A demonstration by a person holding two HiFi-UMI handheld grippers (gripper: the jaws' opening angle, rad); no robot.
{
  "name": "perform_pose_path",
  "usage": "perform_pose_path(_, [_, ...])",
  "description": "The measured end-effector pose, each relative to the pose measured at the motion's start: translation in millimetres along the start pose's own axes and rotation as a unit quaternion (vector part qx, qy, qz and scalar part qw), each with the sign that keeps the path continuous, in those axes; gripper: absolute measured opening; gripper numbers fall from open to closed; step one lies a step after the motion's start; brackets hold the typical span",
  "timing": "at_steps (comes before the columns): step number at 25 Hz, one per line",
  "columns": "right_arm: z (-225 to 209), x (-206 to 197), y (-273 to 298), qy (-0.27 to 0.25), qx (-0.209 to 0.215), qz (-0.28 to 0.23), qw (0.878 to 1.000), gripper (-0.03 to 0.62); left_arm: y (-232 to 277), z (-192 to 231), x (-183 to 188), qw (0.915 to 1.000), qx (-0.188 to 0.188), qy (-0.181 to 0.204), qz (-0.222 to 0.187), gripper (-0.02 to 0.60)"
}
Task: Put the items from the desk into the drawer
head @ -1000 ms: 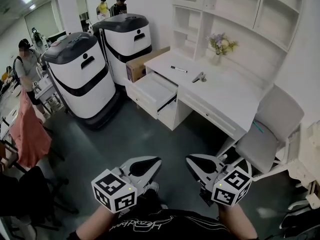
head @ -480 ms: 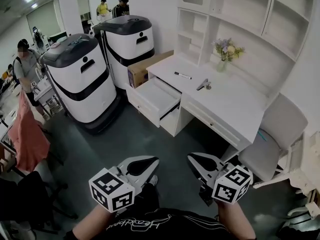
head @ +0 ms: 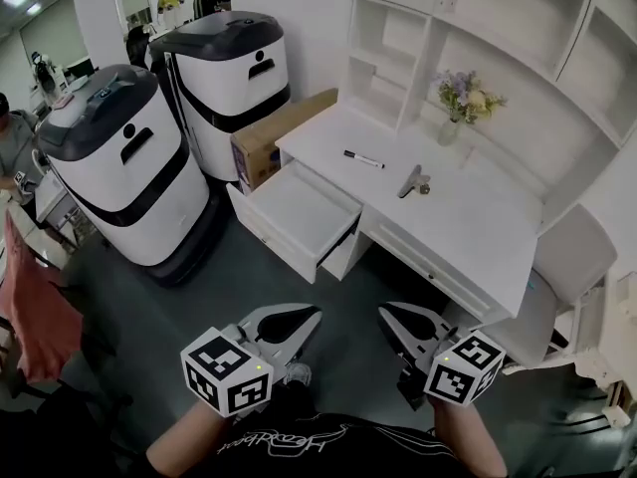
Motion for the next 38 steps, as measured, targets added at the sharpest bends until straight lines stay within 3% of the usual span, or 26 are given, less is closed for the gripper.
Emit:
perform_pose_path(11, [-84.3,40.3,108.5,0.026,-0.064,-0.008,0.998,0.008,69.6,142.2,44.8,0.9988,-0.045,0.001,0.019,0.008])
perform_pose_path(22, [-171.9,68.9,118.6,0.025,-0.112,-0.024,0.993,0.008,150.6,184.5,61.7,0.9972,-0.069,-0.018,0.022,0.008])
perform_pose_path(32, [-308.1,109.6,119.4,0.053,-0.138,-0.029,0.989,0.009,266.7,227.0,95.0,0.9974,-0.052,-0.027,0.041,0.008])
perform_pose_path(38, [-385.1,106.6,116.1,0.063,-0.164,-0.012,0.984,0.009,314.3,244.3,95.7,0.9965,-0.030,-0.041,0.066,0.008])
Point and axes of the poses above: the fingertips, and each gripper's own axes: y forward along the fingers, z to its left, x out of its top, the point moved 4 cm from there along -y, backward along the fingers, and after that the axes turned 3 degrees about -z, right-handed, at the moved point
